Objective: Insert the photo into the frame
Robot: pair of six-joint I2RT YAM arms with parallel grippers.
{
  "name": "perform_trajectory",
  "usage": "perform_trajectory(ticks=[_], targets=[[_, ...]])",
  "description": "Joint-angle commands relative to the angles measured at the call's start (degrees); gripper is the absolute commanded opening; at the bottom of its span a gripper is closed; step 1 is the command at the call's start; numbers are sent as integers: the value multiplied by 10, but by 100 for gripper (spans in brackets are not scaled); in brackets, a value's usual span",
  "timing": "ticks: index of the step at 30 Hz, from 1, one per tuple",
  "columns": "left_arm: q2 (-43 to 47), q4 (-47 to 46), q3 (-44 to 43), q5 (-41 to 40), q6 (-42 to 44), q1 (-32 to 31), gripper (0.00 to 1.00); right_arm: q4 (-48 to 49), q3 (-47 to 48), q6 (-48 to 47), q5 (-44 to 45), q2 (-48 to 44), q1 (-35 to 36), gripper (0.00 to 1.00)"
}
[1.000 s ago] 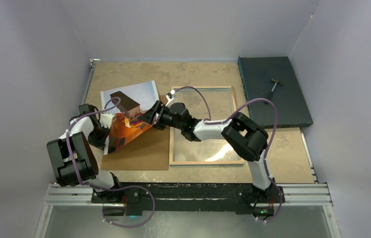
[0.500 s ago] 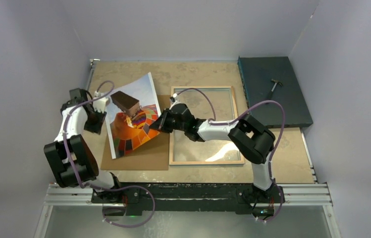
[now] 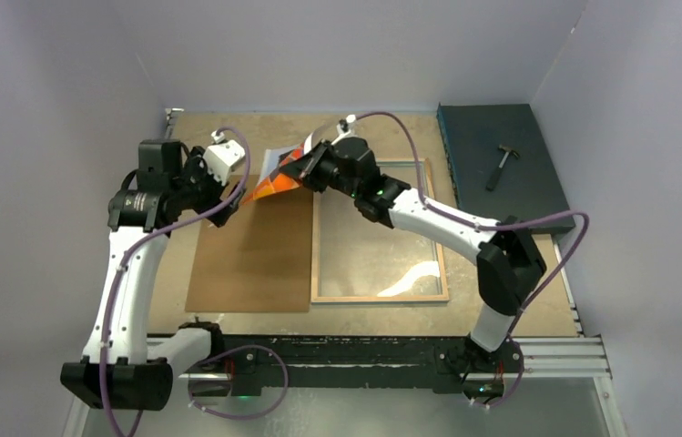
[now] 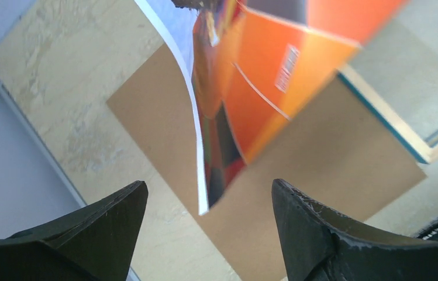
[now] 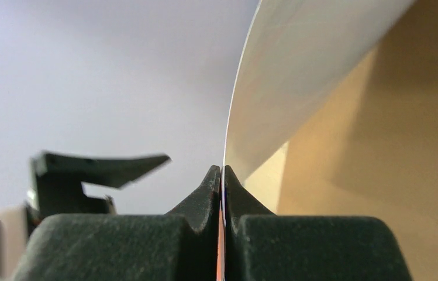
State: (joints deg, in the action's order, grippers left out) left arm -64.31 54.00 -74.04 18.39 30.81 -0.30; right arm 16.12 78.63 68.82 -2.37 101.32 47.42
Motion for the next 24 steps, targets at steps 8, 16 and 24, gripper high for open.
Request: perform_trajectory(ticks=[8, 16, 24], targets=[[67, 51, -72, 17, 37, -19, 83, -221, 174, -297, 173, -81, 27, 0], [60, 13, -37, -27, -41, -19, 82, -520, 208, -504, 381, -77, 129, 0], [49, -18, -21, -106, -92, -18, 81, -766, 253, -454, 549, 48, 222, 0]])
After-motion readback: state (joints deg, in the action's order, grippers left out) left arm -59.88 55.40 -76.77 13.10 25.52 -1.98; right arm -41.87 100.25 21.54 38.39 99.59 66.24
